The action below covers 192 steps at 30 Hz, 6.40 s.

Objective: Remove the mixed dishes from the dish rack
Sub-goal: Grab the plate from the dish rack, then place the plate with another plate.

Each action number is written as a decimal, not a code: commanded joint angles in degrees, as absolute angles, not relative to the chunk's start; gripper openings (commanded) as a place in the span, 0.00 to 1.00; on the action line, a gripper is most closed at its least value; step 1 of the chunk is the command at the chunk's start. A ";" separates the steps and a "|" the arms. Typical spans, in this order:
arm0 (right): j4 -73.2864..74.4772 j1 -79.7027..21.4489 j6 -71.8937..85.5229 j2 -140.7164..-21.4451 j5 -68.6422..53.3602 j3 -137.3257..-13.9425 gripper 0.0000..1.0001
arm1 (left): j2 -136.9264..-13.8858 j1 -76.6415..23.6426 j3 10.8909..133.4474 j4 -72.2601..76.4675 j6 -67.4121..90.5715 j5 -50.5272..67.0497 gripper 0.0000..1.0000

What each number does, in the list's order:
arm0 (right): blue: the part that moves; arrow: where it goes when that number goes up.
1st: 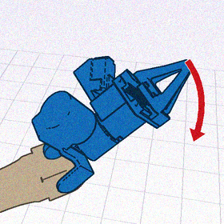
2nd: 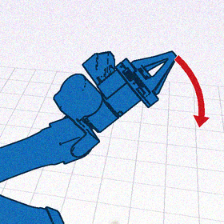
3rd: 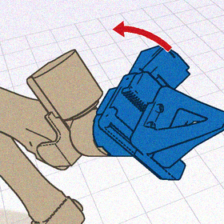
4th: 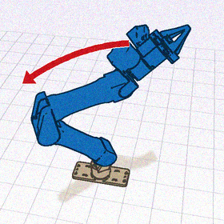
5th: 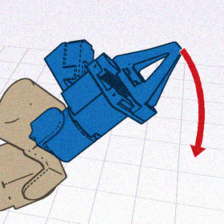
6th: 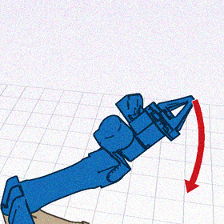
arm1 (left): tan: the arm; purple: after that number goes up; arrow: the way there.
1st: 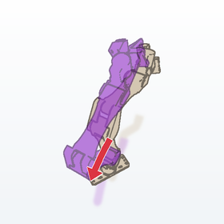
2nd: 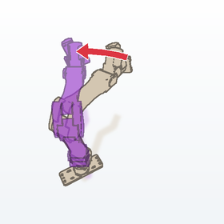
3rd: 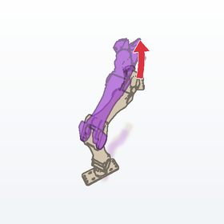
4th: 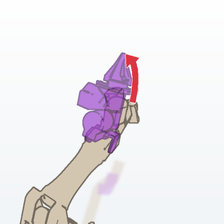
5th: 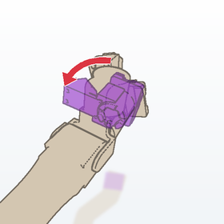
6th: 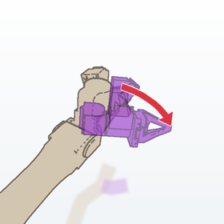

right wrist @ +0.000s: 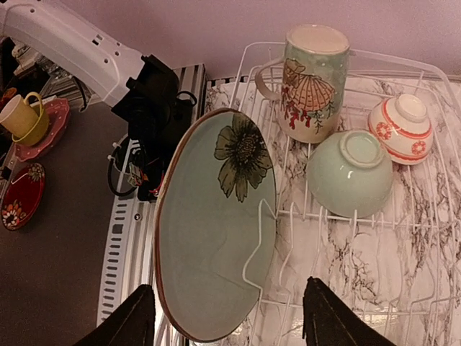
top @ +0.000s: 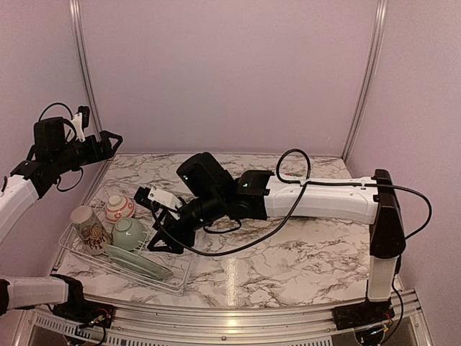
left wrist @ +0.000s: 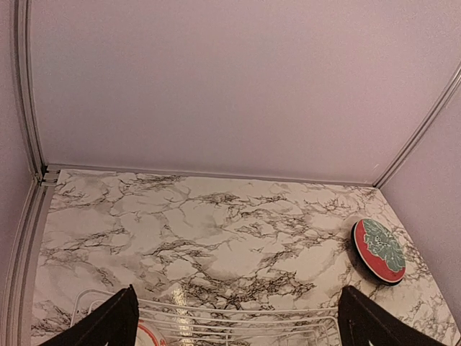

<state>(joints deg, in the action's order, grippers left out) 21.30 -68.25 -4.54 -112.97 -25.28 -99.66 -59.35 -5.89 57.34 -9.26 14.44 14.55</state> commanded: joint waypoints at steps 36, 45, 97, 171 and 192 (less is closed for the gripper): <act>24.24 -74.53 -4.35 -122.21 -24.50 -105.96 0.14 | -60.30 -5.54 56.80 -8.53 14.86 15.29 0.99; 21.90 -74.53 -3.69 -120.09 -24.89 -104.87 0.00 | -60.21 -5.54 56.78 -8.60 14.85 15.38 0.99; 5.69 -64.80 -6.46 -92.66 0.14 -87.77 0.00 | -60.75 -5.41 56.87 -8.70 14.77 15.11 0.99; 19.86 -35.63 -10.42 -109.66 31.87 -73.56 0.50 | -60.83 -5.36 56.69 -8.30 15.37 16.36 0.99; 22.60 -35.64 -2.93 -95.40 12.14 -74.37 0.79 | -62.24 -5.36 57.03 -8.63 15.47 17.00 0.99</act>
<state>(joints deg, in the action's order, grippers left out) 23.31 -35.70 -6.22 -97.86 16.45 -73.23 -61.23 -5.61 57.34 -9.26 15.27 16.08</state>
